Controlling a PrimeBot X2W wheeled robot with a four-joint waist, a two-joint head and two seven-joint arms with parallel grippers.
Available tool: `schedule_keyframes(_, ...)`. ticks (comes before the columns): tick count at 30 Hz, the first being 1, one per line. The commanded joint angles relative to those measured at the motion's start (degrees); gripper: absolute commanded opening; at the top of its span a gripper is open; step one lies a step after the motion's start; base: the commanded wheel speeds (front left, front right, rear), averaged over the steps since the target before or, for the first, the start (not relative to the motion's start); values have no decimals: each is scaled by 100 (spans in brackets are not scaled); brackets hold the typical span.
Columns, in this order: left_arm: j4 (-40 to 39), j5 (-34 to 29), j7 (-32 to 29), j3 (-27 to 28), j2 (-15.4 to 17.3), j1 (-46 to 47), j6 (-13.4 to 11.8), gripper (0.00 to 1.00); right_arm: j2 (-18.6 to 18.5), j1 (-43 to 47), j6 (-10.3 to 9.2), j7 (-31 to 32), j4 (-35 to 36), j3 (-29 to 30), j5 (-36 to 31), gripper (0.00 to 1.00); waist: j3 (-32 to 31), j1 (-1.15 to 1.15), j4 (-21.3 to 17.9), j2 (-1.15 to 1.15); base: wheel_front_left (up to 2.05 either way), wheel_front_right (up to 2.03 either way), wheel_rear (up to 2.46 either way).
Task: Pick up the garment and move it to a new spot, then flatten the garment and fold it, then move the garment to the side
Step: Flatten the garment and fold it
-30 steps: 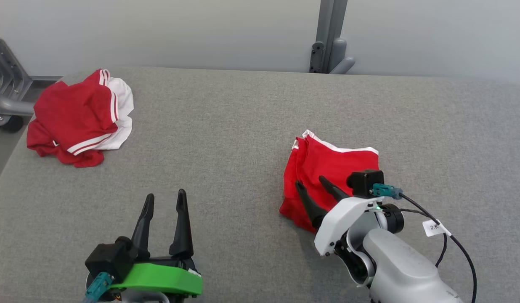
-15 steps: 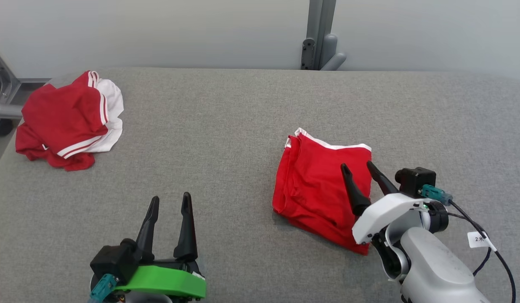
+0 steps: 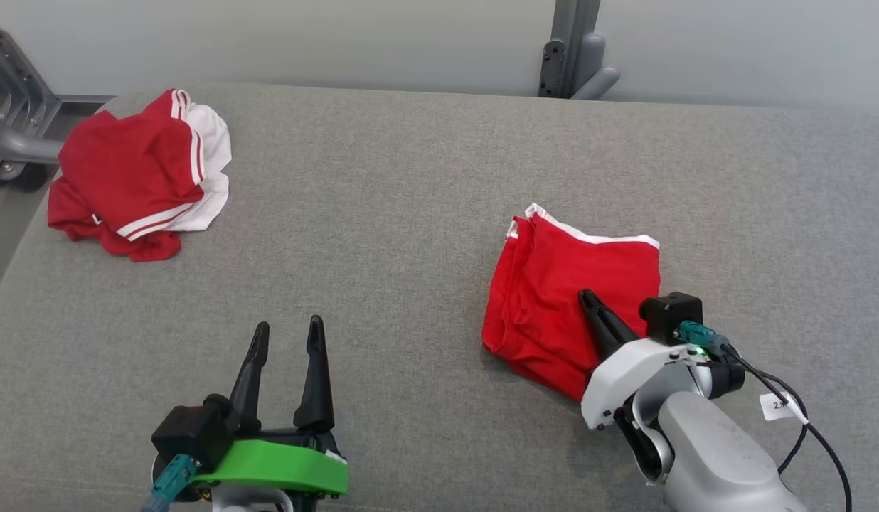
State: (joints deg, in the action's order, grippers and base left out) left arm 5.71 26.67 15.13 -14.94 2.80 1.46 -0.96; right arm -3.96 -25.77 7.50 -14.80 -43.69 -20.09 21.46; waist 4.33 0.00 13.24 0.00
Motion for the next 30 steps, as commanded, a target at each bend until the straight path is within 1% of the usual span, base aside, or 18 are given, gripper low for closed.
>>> schedule_keyframes(1,4,12,-1,22,18,97,15,100,-1,-91,-3,-32,-76,-16,-31,0,94,0,108,0,0,0,0)
schedule_keyframes(7,2,18,-1,49,18,171,37,100,68,-346,-2,-34,-546,-246,-49,0,213,0,251,0,0,0,0)
schedule_keyframes(11,10,38,-1,27,18,208,30,100,97,-473,-2,-33,-771,-631,32,0,253,0,318,0,0,0,0)
schedule_keyframes(16,10,34,-1,31,18,232,14,100,96,-384,-3,-35,-637,-1417,476,0,259,0,365,0,0,0,0)
schedule_keyframes(23,-24,24,-1,80,18,205,-1,100,97,-308,-2,18,-568,-2175,803,0,241,0,304,0,0,0,0)
schedule_keyframes(24,-24,24,-1,80,18,205,-1,100,97,-308,-2,18,-568,-2175,803,0,241,0,304,0,0,0,0)
schedule_keyframes(25,-20,27,-1,79,18,198,0,100,95,-291,-3,52,-558,-2385,882,0,241,0,279,0,0,0,0)
schedule_keyframes(30,-19,30,-1,89,19,205,-4,100,97,-348,-3,21,-470,-2629,1042,0,230,0,224,0,0,0,0)
